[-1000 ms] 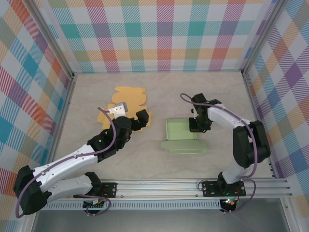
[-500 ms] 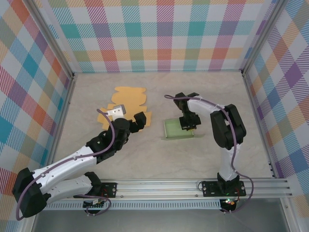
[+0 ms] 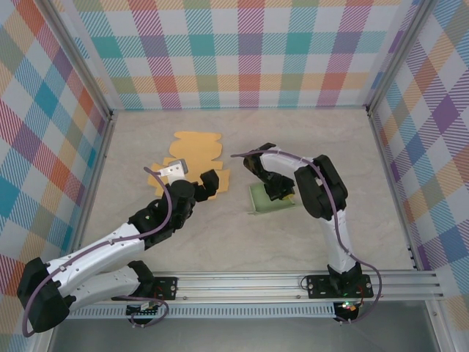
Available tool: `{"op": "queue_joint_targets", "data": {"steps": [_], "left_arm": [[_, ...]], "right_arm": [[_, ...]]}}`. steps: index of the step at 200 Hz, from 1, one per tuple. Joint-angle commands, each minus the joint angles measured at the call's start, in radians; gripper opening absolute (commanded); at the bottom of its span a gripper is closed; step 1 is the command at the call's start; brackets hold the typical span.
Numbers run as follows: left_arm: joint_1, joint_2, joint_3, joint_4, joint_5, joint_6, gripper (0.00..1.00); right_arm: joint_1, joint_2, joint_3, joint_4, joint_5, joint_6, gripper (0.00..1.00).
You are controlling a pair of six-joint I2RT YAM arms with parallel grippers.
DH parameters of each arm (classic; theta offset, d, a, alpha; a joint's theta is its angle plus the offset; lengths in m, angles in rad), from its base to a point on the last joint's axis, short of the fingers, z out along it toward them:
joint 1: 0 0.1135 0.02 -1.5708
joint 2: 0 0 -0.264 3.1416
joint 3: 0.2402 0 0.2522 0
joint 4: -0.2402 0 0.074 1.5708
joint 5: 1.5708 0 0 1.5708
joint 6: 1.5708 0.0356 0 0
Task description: Fold the paper box
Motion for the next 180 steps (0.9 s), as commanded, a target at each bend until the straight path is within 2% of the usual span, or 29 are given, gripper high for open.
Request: {"op": "queue_joint_targets", "data": {"steps": [1, 8, 18, 47, 82, 106, 123, 138, 149, 161, 180], "left_arm": [[0.016, 0.02, 0.022, -0.024, -0.005, 0.039, 1.0], [0.017, 0.031, 0.026, -0.025, 0.004, 0.045, 1.0], [0.019, 0.047, 0.033, -0.027, 0.014, 0.052, 1.0], [0.024, 0.102, 0.062, -0.051, 0.022, 0.064, 1.0], [0.042, 0.194, 0.106, -0.075, 0.03, 0.091, 1.0], [0.059, 0.287, 0.186, -0.125, 0.034, 0.145, 1.0], [0.069, 0.362, 0.251, -0.142, 0.035, 0.195, 1.0], [0.082, 0.428, 0.309, -0.147, 0.043, 0.225, 0.95], [0.087, 0.481, 0.348, -0.14, 0.052, 0.258, 0.92], [0.096, 0.547, 0.396, -0.141, 0.061, 0.287, 0.89], [0.109, 0.644, 0.479, -0.162, 0.102, 0.332, 0.88]], "right_arm": [[-0.01, -0.011, -0.047, 0.059, -0.033, -0.002, 0.27], [-0.01, -0.037, -0.047, 0.06, -0.033, -0.01, 0.38], [-0.01, -0.072, -0.044, 0.059, -0.033, -0.021, 0.47], [-0.016, -0.152, -0.012, 0.055, -0.027, -0.053, 0.62], [-0.021, -0.206, 0.079, -0.01, -0.014, -0.082, 0.67], [-0.019, -0.311, 0.115, -0.039, -0.028, -0.09, 0.68], [-0.018, -0.438, 0.091, -0.024, -0.089, -0.089, 0.72], [-0.014, -0.57, 0.02, 0.017, -0.136, -0.072, 0.76], [-0.012, -0.691, -0.057, 0.053, -0.163, -0.052, 0.83], [-0.012, -0.83, -0.154, 0.096, -0.206, -0.032, 0.95], [-0.012, -1.046, -0.289, 0.127, -0.28, 0.004, 1.0]]}}
